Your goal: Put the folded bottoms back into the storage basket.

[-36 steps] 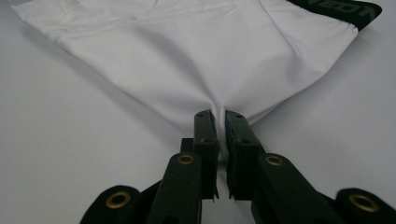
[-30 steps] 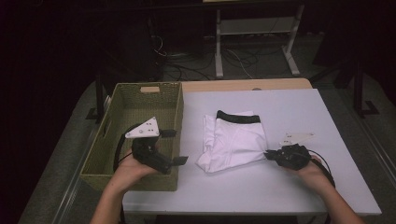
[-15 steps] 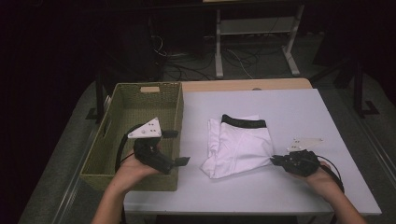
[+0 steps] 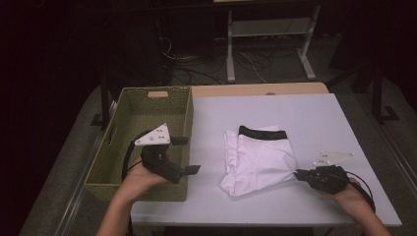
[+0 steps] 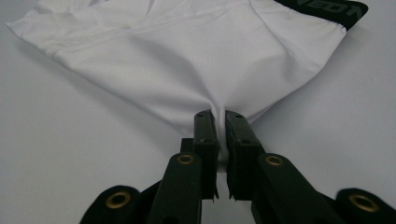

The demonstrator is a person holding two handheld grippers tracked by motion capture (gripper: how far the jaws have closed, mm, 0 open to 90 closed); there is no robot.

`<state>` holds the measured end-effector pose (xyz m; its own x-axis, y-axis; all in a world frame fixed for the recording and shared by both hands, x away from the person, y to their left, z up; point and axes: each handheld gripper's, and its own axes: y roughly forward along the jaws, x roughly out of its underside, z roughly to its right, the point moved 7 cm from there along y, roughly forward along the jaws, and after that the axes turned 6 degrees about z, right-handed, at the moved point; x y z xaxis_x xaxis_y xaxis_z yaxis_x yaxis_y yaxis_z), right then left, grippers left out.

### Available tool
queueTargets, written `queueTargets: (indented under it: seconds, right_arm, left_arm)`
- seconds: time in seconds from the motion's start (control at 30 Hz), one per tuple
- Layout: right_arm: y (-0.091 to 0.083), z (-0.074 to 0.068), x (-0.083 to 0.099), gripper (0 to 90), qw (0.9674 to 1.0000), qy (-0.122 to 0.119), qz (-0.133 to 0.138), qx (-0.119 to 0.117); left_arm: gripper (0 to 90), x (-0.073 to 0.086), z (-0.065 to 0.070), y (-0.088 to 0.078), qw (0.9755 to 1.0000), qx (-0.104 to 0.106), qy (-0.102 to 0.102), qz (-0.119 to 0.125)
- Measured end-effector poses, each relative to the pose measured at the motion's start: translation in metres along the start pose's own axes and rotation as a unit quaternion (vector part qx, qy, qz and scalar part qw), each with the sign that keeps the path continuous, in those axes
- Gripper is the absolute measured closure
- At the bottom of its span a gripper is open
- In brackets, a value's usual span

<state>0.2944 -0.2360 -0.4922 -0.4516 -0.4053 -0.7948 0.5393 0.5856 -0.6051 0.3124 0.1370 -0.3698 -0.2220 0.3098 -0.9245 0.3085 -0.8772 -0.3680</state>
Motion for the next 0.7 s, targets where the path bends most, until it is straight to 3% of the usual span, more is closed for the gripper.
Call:
queueTargets:
  seconds: [0.7]
  right_arm:
    - [-0.026, -0.010, 0.024, 82.5, 0.9999, 0.012, -0.003, -0.001]
  left_arm:
    - [0.2, -0.002, 0.001, 0.001, 1.0000, 0.003, -0.001, 0.003]
